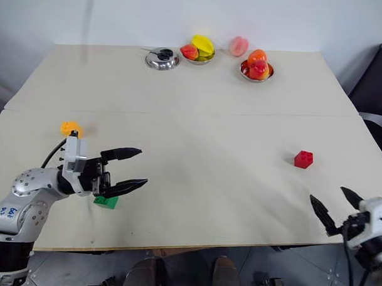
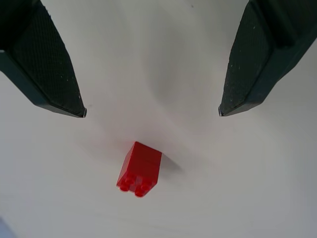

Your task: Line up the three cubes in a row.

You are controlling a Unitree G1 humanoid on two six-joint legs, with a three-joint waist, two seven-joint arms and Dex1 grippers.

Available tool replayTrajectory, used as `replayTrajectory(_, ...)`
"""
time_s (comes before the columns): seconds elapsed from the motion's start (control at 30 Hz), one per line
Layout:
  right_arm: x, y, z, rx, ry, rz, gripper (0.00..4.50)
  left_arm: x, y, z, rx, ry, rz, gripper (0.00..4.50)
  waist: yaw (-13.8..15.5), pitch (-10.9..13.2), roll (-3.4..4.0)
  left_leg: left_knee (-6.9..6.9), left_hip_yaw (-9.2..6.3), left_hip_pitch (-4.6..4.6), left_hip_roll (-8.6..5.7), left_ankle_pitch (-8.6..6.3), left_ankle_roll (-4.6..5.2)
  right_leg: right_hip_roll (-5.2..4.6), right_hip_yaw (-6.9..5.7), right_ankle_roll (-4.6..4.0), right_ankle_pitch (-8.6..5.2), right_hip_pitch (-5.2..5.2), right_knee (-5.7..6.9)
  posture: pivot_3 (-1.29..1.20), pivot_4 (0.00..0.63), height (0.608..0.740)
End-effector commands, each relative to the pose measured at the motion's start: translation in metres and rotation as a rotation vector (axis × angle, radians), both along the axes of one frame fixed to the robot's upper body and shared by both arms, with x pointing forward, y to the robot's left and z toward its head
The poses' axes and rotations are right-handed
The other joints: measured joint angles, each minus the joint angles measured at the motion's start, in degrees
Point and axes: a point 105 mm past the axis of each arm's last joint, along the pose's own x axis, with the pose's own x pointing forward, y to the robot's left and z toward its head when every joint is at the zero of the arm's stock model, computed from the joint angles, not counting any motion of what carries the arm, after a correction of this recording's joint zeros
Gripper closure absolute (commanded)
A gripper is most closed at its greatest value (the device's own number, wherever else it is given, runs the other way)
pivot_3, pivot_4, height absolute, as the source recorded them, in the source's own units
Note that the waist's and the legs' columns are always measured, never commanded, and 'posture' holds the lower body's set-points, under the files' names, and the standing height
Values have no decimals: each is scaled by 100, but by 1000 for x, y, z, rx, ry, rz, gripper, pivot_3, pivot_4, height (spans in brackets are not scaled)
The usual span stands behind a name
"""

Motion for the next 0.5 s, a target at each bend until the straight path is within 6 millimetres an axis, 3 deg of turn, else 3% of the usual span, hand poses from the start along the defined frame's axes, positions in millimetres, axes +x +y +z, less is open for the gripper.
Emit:
replayTrajectory(0.03,22,2,25,90,50,-67,0,2,1,5,12,-43,1,39,-2,-1,2,0,0,2,0,0,0,0,3,0,0,0,2,0,150,740)
replayTrajectory(0.13,36,2,29,203,127,-123,0,3,-1,6,10,-47,-3,39,18,-1,1,-6,-3,2,-1,0,0,1,4,-1,-1,-4,4,0,150,740)
replayTrajectory(0.27,65,-3,40,139,148,-211,0,4,-2,4,6,-57,0,39,42,0,2,-10,-1,-13,-4,-4,6,0,3,-7,-4,-17,2,0,150,740)
replayTrajectory(0.5,99,-3,25,135,220,-274,0,5,-4,7,6,-77,9,39,24,0,2,-14,3,-19,-4,-5,8,2,2,-5,-3,-25,-1,0,150,740)
